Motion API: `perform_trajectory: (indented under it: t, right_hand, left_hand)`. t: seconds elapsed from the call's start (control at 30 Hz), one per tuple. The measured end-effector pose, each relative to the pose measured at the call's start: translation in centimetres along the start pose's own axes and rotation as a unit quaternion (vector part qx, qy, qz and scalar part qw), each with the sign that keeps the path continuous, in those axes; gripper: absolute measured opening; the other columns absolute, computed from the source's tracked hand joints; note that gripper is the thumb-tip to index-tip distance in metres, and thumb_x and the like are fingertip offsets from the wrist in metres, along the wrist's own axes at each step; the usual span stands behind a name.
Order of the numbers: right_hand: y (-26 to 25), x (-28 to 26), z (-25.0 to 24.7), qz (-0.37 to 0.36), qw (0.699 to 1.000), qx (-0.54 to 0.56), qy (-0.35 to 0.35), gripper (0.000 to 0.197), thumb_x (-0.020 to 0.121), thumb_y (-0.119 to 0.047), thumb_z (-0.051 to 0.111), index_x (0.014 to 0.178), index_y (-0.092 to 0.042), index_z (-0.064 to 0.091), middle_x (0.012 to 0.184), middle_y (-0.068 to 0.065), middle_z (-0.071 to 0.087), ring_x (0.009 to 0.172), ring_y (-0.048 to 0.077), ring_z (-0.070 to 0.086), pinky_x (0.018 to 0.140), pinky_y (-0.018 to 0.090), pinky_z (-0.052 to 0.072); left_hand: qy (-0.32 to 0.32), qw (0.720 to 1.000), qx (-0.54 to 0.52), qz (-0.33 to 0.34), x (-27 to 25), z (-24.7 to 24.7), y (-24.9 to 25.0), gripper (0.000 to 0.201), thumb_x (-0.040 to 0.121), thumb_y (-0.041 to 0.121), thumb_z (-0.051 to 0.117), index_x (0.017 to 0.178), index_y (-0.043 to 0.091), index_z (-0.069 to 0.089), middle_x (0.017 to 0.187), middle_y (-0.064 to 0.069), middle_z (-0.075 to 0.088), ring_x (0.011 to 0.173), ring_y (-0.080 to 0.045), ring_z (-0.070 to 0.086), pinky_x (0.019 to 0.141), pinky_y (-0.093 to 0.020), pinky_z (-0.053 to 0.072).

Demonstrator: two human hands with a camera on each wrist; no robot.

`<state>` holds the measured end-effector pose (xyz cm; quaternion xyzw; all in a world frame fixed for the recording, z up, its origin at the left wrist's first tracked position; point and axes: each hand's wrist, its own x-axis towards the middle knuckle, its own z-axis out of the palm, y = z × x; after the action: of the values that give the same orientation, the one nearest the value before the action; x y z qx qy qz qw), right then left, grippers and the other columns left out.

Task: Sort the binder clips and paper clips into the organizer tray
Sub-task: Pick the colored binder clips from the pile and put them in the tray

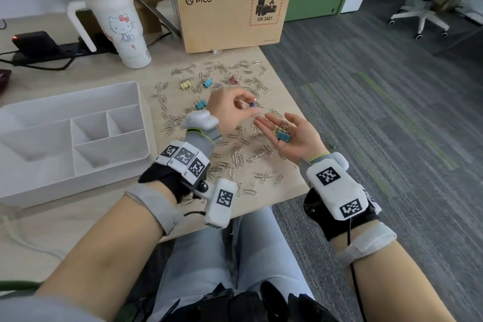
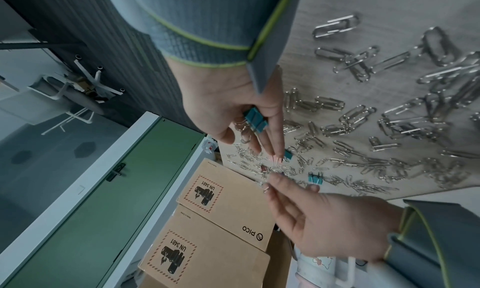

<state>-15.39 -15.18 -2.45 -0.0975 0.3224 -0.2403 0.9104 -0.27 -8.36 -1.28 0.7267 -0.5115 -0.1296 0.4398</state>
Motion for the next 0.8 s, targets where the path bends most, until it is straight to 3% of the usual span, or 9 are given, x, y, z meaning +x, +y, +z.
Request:
perform_trajectory:
  t: [0.07,0.13,0.27,0.33,0.4,0.53,0.6,0.7,0.8]
  right_hand:
    - [0.3,0.0,0.2,0.005,1.0,0.004,0.0,0.038,0.099,-0.021,0.04,0.091,0.012,0.058,0.085,0.035,0.065,0.081,0.046,0.065,0.076,0.047,0.055]
    - [0.3,0.0,0.3,0.008,1.0,-0.005,0.003,0.039,0.099,-0.023,0.041,0.089,0.011,0.059,0.079,0.032,0.067,0.07,0.042,0.068,0.067,0.041,0.058]
    - [0.2,0.0,0.3,0.017,0.999,-0.022,-0.023,0.056,0.099,-0.025,0.037,0.074,0.014,0.069,0.081,0.026,0.07,0.068,0.032,0.072,0.056,0.027,0.058]
    - [0.0,-0.1,0.2,0.014,0.999,-0.022,-0.02,0.059,0.099,-0.025,0.037,0.07,0.013,0.071,0.078,0.025,0.071,0.065,0.031,0.072,0.052,0.026,0.057]
    - [-0.2,-0.3,0.2,0.008,1.0,-0.021,-0.013,0.056,0.099,-0.024,0.038,0.071,0.011,0.071,0.076,0.023,0.071,0.064,0.029,0.072,0.056,0.026,0.057]
    - [-1.2,-0.4,-0.1,-0.029,0.999,0.005,0.012,0.033,0.097,-0.019,0.044,0.091,0.008,0.062,0.076,0.023,0.069,0.064,0.031,0.07,0.068,0.032,0.057]
    - [-1.5,-0.5,-0.3,-0.042,0.999,0.028,0.013,0.032,0.097,-0.018,0.044,0.093,0.009,0.06,0.077,0.025,0.069,0.064,0.035,0.07,0.066,0.036,0.058]
    - [-2.1,-0.7,-0.7,-0.05,0.998,0.044,0.012,0.031,0.097,-0.017,0.044,0.096,0.009,0.06,0.079,0.026,0.069,0.066,0.037,0.071,0.07,0.037,0.057]
    - [-2.6,-0.5,-1.2,-0.053,0.997,0.057,0.013,0.031,0.097,-0.017,0.044,0.098,0.01,0.059,0.082,0.028,0.069,0.069,0.039,0.071,0.073,0.039,0.057]
  left_hand:
    - [-0.061,0.998,-0.004,0.016,0.1,-0.1,1.1,0.028,0.069,0.024,0.079,0.094,0.013,0.071,0.086,0.001,0.069,0.067,0.007,0.056,0.066,-0.005,0.043]
    - [-0.121,0.992,0.014,0.025,0.1,0.2,2.0,0.028,0.068,0.023,0.079,0.094,0.015,0.071,0.089,-0.001,0.072,0.078,-0.005,0.064,0.077,-0.019,0.05]
    - [-0.154,0.987,0.037,0.037,-0.4,1.1,2.7,0.029,0.064,0.017,0.08,0.091,0.013,0.07,0.086,-0.005,0.074,0.08,-0.018,0.069,0.08,-0.034,0.055]
    - [-0.161,0.985,0.037,0.042,-0.4,1.2,3.0,0.031,0.064,0.016,0.081,0.093,0.012,0.069,0.09,-0.006,0.074,0.081,-0.019,0.069,0.078,-0.033,0.055]
    - [-0.163,0.985,0.037,0.049,-0.1,1.2,3.1,0.035,0.064,0.018,0.081,0.097,0.012,0.068,0.094,-0.004,0.073,0.083,-0.016,0.066,0.074,-0.022,0.051]
    - [-0.113,0.992,0.031,0.038,1.4,1.2,2.5,0.03,0.074,0.021,0.075,0.103,0.014,0.068,0.084,0.015,0.061,0.068,0.012,0.052,0.063,-0.001,0.035]
    - [-0.091,0.995,0.04,0.019,2.0,1.2,1.9,0.027,0.078,0.018,0.071,0.105,0.014,0.067,0.088,0.012,0.063,0.068,0.009,0.054,0.069,-0.006,0.043]
    - [-0.107,0.992,0.067,-0.014,2.4,2.1,1.0,0.032,0.075,0.018,0.073,0.107,0.017,0.068,0.107,-0.002,0.07,0.088,-0.015,0.063,0.082,-0.026,0.05]
    - [-0.154,0.984,0.087,-0.032,2.4,3.4,0.9,0.04,0.071,0.025,0.077,0.11,0.019,0.067,0.103,0.007,0.067,0.085,-0.015,0.059,0.079,-0.024,0.045]
